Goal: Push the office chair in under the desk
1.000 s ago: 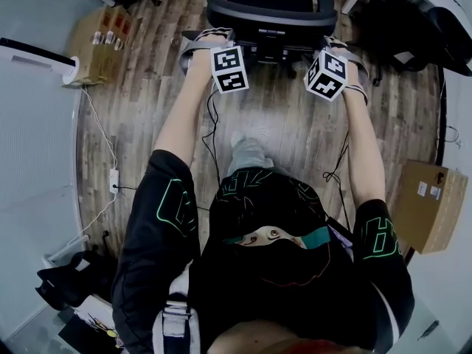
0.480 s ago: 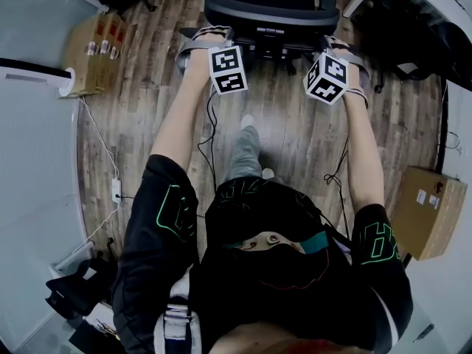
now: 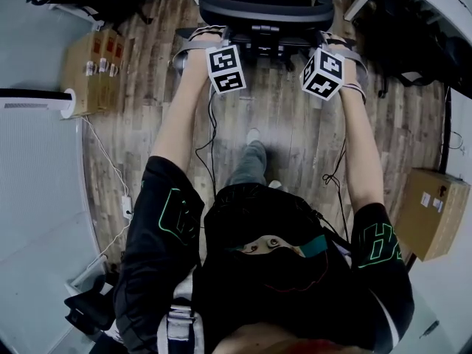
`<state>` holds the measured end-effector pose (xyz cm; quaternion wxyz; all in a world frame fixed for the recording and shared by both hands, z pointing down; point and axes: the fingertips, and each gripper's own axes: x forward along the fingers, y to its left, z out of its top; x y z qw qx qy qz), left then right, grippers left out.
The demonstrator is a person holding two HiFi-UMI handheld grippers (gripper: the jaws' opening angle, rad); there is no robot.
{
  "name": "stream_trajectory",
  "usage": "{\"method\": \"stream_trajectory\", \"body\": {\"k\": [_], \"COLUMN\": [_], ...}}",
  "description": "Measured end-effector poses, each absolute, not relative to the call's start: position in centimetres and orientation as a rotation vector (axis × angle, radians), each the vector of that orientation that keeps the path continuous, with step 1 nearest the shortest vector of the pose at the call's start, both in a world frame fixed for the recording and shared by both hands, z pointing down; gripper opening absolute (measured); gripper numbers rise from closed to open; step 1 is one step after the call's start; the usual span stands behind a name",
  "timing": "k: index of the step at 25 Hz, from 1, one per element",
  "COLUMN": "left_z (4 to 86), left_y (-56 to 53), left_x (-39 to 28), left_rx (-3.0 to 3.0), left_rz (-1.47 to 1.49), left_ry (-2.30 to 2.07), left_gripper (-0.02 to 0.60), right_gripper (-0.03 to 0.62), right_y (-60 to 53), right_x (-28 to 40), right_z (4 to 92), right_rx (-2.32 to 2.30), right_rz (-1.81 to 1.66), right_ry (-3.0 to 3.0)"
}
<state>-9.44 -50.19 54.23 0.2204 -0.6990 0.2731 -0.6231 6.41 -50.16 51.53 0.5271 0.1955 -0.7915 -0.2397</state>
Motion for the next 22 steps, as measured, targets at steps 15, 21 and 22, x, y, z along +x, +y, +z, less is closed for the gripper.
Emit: {"method": "stream_trajectory", "body": {"k": [15,21,22], "left_z": [54.1,54.4,54.3], "left_y": [-60.7,-64.0,-64.5], "left_x": [-13.6,-14.7,-14.8], "left_rx": [-1.897,-1.882,-1.88], "left_rz": [-1.703,-1.707,-1.708], "left_ry": [0.697,0.695,0.694], "left_gripper": [0.129,0.129,0.129], "right_gripper": [0.163,0.163,0.163], "right_y": [-59.7,-62.8,-63.3], "right_x": [2.0,0.9,0.7], "right_z": [51.4,51.5,51.5], "right_rx": [0.529,0.53,0.531], "right_rz": [-0.511,-0.491,-0.489], "right_ry": [-1.878,-1.876,-1.877]}}
